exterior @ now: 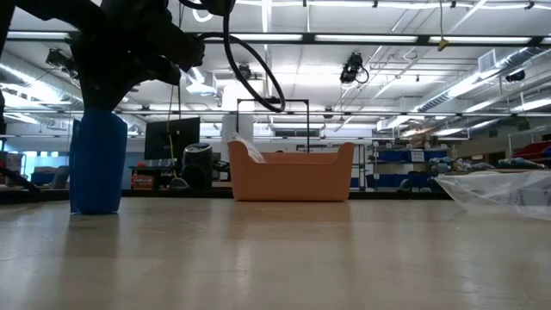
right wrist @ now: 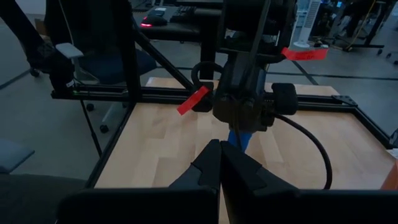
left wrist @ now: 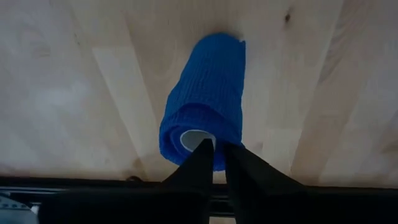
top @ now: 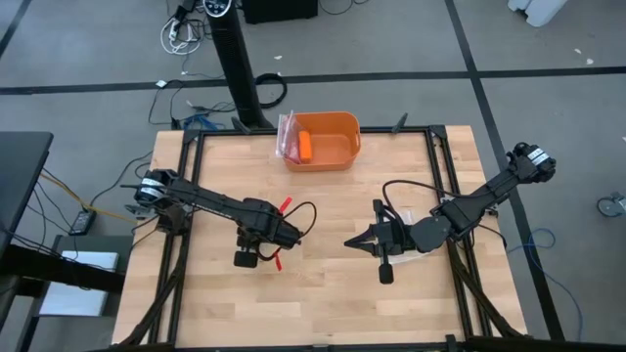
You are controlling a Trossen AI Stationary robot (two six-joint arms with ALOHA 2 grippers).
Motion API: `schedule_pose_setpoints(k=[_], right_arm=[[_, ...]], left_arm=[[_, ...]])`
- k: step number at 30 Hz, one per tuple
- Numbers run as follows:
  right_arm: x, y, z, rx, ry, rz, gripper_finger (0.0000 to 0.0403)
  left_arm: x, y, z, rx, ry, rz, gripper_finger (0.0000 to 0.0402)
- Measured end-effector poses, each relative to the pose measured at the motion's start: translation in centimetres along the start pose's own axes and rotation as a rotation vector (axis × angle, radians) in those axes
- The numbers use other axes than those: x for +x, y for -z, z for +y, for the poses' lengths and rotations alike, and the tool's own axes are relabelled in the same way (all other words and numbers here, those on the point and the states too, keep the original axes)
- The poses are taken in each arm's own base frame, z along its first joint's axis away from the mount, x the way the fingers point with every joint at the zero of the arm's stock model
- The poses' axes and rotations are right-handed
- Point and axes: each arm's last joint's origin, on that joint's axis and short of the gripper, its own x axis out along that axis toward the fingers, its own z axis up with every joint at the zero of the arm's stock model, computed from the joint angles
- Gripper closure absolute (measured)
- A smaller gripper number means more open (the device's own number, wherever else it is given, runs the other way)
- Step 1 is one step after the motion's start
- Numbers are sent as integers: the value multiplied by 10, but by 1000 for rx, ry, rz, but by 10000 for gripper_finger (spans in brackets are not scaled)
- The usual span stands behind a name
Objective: Roll bandage
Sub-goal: Roll the blue bandage, then open the transparent zip bag
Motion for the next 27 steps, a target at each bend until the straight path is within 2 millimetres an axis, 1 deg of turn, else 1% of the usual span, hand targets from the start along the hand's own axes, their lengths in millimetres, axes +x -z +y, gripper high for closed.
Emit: schedule_pose_setpoints(k=[14,19,23,25,27], right_arm=[[0,0,0,1,0,-1,387],[0,0,0,1,0,-2,389],[0,0,0,1,0,-2,386],[0,0,0,-1,-2,2,385],[0,3,1,-14,-16,25,385]], left_arm=[[-1,5,2,-30,-35,50,353],[-12,3,2,-33,-25,4,353],[-26,1,2,-35,-25,-52,353],[-32,1,3,-34,-54,-83,353],[-37,0,3,-32,-123,-124,356]])
